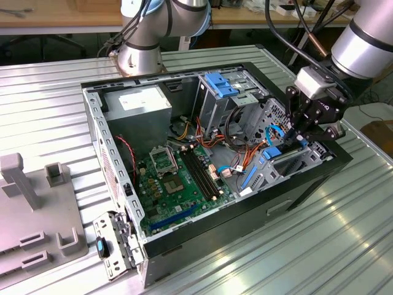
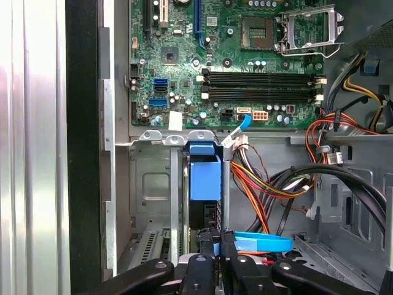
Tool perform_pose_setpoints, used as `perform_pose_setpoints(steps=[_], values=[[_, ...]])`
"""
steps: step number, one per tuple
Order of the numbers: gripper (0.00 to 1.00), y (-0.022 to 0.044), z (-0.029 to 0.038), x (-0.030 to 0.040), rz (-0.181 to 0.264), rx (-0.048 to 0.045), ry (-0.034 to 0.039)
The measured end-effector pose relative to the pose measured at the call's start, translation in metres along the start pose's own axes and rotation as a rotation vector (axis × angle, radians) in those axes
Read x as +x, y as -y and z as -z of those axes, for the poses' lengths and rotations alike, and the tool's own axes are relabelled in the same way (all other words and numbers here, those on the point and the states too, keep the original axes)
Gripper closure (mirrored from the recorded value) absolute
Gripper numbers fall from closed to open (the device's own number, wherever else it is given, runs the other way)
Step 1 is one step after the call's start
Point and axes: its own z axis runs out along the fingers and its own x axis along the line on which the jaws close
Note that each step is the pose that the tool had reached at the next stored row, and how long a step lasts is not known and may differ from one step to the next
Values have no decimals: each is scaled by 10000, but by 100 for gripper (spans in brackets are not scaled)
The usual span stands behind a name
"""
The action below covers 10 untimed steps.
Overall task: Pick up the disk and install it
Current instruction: 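Insert the second disk wire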
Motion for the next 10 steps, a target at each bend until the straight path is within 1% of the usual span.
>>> perform_pose_setpoints(steps=[3,4,5,7,10], values=[[84,0,-9,0,0,0,13],[84,0,-27,2,0,0,11],[84,-1,-70,4,0,-1,12],[84,-1,-96,5,0,0,12],[83,-1,-105,5,0,1,25]])
